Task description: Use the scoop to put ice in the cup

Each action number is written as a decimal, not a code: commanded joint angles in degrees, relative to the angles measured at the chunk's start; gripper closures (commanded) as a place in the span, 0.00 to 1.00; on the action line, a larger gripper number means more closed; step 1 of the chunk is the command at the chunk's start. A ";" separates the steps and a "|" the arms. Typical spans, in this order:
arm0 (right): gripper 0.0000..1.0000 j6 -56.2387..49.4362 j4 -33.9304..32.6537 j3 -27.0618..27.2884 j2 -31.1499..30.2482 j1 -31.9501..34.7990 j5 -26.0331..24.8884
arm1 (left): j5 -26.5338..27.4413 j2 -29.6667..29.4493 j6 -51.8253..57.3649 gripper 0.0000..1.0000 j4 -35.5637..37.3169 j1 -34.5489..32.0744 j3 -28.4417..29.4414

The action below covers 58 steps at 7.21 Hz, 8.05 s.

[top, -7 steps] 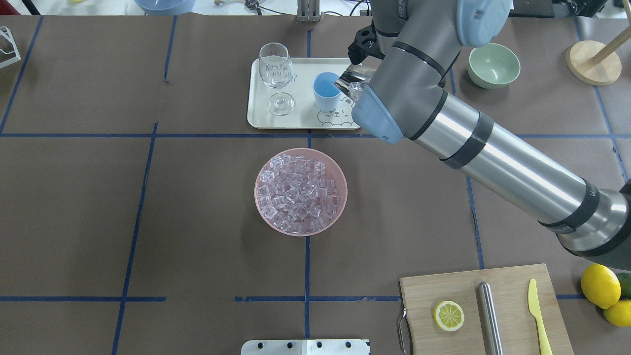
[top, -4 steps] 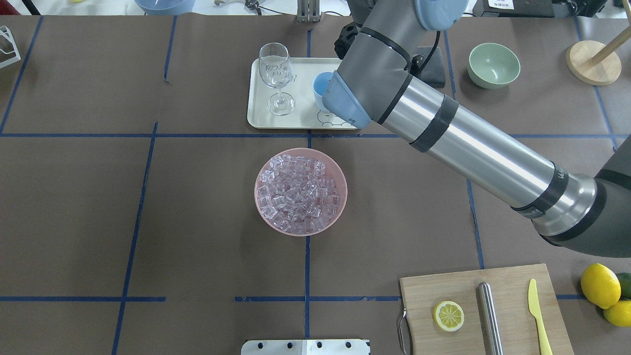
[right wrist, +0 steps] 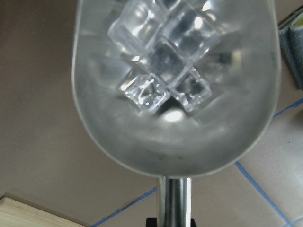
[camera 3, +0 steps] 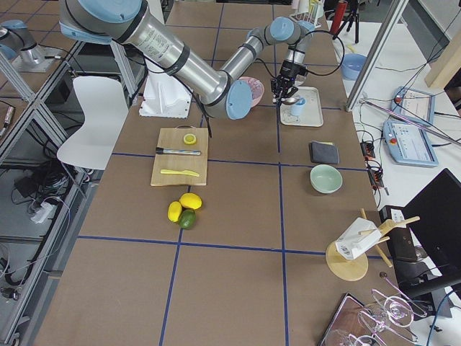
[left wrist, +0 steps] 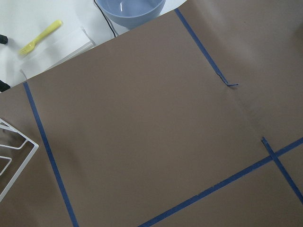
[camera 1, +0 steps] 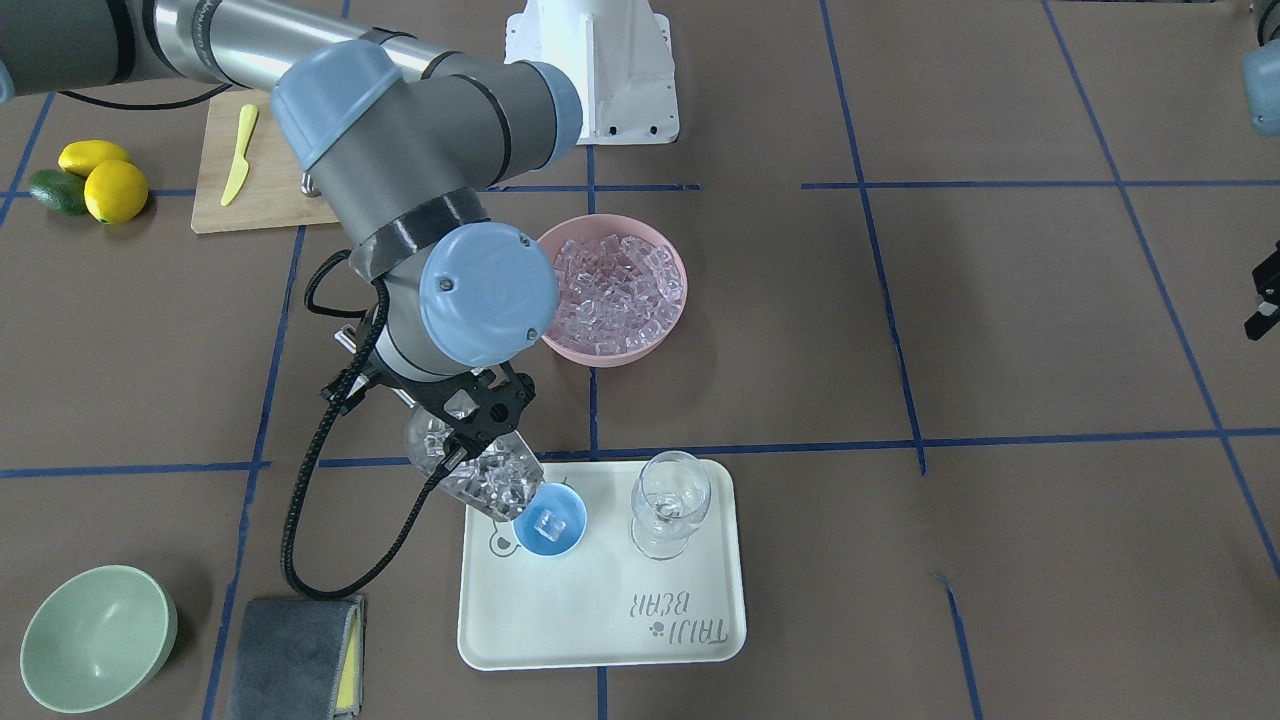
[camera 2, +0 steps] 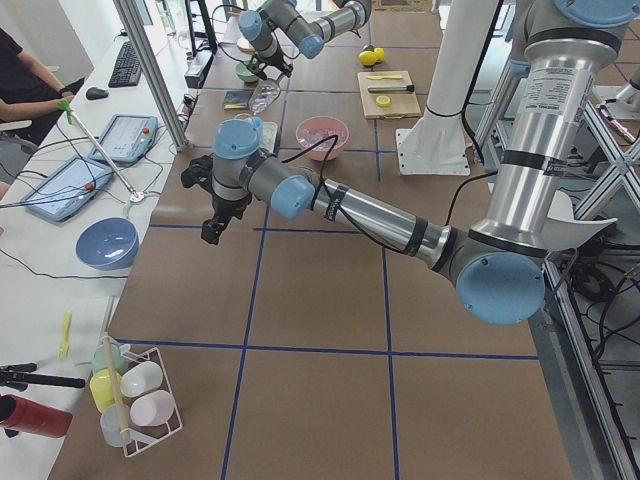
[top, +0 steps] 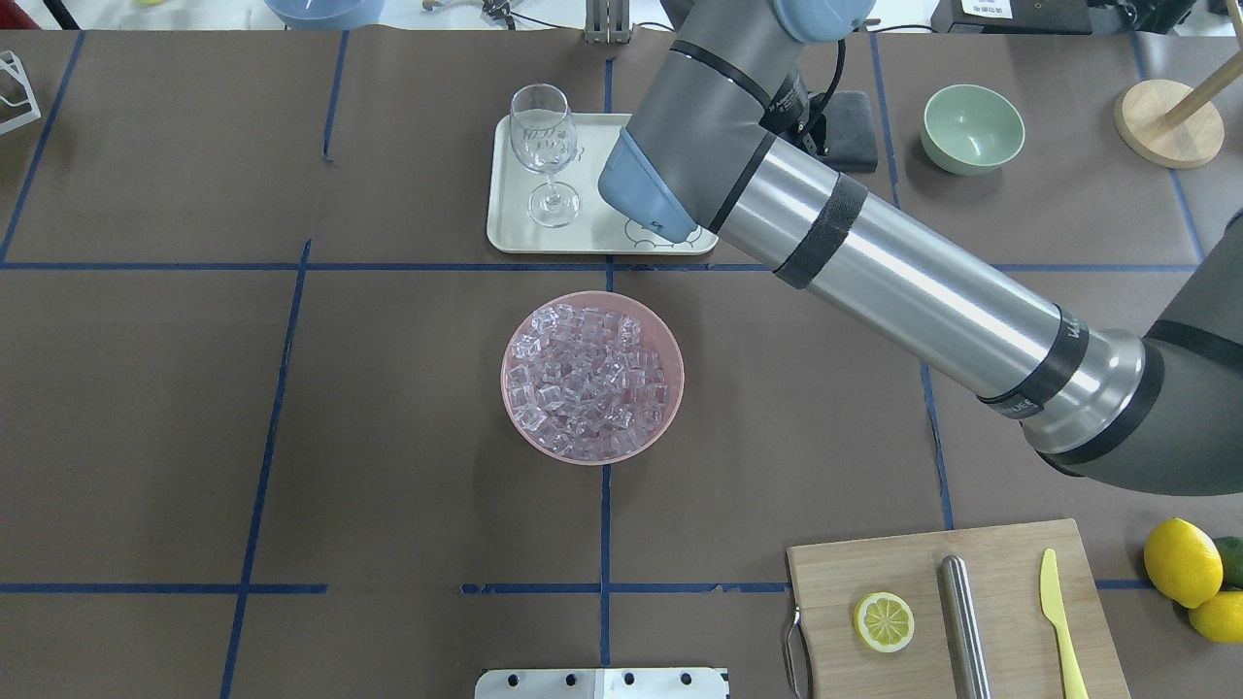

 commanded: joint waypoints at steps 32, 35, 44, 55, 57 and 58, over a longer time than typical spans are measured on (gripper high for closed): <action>1.00 54.88 49.80 36.27 -65.80 -0.12 16.77 | -1.24 -0.95 0.03 0.00 -0.18 -1.49 -1.97; 1.00 54.89 49.80 35.38 -65.71 -1.28 19.81 | -1.15 -1.47 0.03 0.00 -0.18 -1.49 -1.80; 0.00 54.27 58.74 37.58 -66.15 12.83 19.76 | -1.24 -0.69 -0.06 0.00 0.00 -1.49 -0.92; 0.00 9.57 45.08 29.23 -62.10 42.92 28.79 | -1.32 5.90 24.18 0.00 22.65 -9.66 7.07; 0.00 8.83 45.05 29.58 -64.03 44.34 29.07 | -1.59 7.58 23.76 0.00 22.50 -9.58 9.09; 0.00 8.92 45.14 29.06 -64.91 44.34 28.64 | -1.59 7.58 23.67 0.00 22.41 -9.58 9.63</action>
